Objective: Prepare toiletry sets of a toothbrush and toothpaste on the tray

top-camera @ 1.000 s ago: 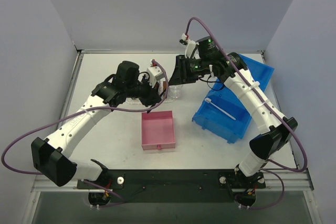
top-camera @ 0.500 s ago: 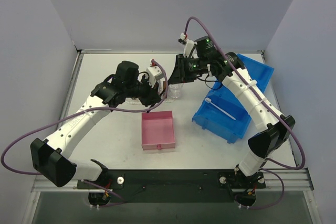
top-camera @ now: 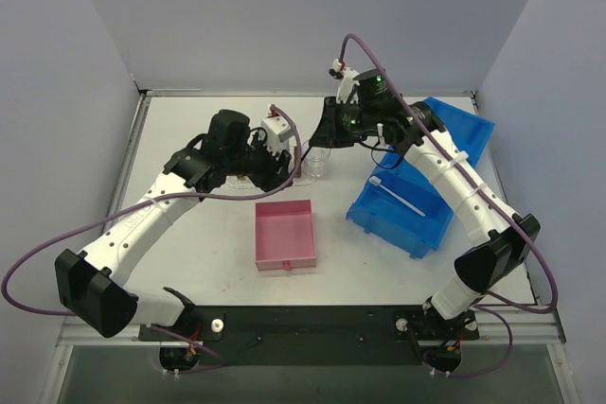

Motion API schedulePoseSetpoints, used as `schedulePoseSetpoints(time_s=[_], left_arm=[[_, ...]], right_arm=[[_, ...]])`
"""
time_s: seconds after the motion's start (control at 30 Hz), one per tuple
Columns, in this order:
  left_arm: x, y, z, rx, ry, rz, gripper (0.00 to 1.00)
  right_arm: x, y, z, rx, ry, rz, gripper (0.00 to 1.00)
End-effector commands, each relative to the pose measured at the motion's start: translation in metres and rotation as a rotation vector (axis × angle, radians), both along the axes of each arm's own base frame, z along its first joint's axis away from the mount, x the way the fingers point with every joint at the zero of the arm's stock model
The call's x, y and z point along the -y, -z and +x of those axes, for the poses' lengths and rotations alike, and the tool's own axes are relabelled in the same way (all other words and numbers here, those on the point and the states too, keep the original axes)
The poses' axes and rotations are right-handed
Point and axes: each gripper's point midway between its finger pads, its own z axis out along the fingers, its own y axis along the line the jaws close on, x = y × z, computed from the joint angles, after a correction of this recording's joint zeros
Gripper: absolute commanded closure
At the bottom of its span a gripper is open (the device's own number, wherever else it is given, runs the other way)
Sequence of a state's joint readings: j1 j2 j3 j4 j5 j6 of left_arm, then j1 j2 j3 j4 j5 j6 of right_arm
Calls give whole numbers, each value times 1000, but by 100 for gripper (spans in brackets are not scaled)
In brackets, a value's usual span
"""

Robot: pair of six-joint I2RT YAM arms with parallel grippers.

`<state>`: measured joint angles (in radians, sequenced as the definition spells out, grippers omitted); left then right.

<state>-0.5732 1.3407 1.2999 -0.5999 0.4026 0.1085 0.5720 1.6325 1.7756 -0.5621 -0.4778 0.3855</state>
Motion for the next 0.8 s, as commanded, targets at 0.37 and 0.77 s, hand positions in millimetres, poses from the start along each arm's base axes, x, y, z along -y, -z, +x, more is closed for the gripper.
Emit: schedulePoseSetpoints(time_s=[0.37,0.77], left_arm=[[-124,-26,65,-80,-720,-275,37],[-205,26,29,-114,-1093,-263,37]], right_arm=[[-20,-59,27,421,91,-54,100],[-95,-44,56,589,-27,-93,100]])
